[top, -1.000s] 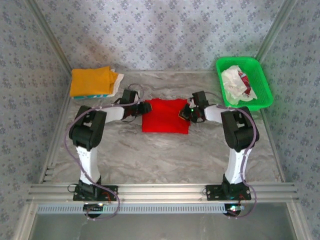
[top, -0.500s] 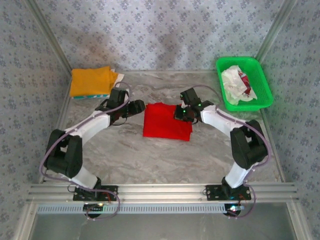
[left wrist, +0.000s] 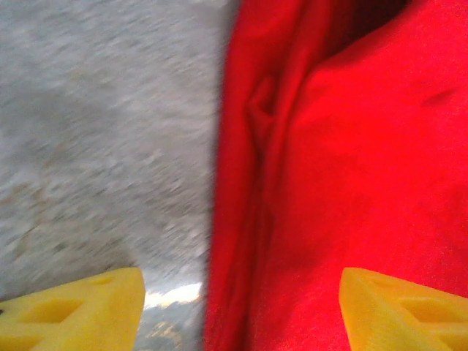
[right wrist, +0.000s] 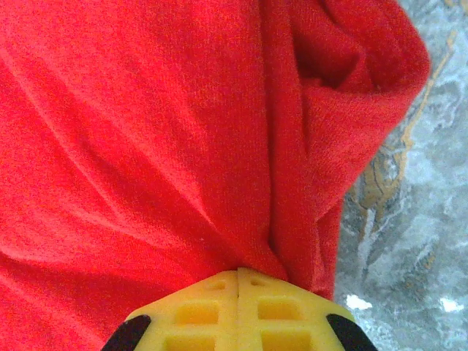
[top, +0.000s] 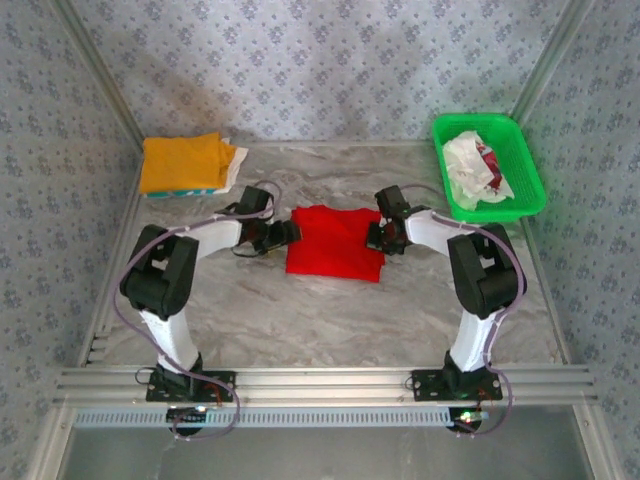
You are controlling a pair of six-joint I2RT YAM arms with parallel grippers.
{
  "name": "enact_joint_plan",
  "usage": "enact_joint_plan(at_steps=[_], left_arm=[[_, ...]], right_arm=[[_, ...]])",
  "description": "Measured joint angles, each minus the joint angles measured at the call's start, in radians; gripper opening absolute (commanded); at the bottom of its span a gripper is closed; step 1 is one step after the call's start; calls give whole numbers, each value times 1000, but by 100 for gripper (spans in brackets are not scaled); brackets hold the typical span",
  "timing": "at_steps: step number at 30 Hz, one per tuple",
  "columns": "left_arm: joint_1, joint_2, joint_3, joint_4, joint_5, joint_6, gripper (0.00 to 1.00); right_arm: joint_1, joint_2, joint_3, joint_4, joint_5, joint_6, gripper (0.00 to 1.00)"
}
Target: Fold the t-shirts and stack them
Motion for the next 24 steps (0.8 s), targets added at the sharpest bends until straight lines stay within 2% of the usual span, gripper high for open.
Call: enact_joint_plan(at_steps=[9, 13, 20, 24], left_arm=[[-52, 81, 93, -13, -8, -15, 67], [-58, 97, 113, -29, -23, -34, 60], [-78, 142, 167, -36, -44, -71, 39], [-108, 178, 192, 12, -36, -77, 21]], right_arm=[[-15, 0, -25, 70, -39, -3, 0], [-19, 0, -32, 90, -53, -3, 0], [-25, 7, -35, 120, -76, -2, 0], [-26, 10, -35, 125, -80, -2, 0]])
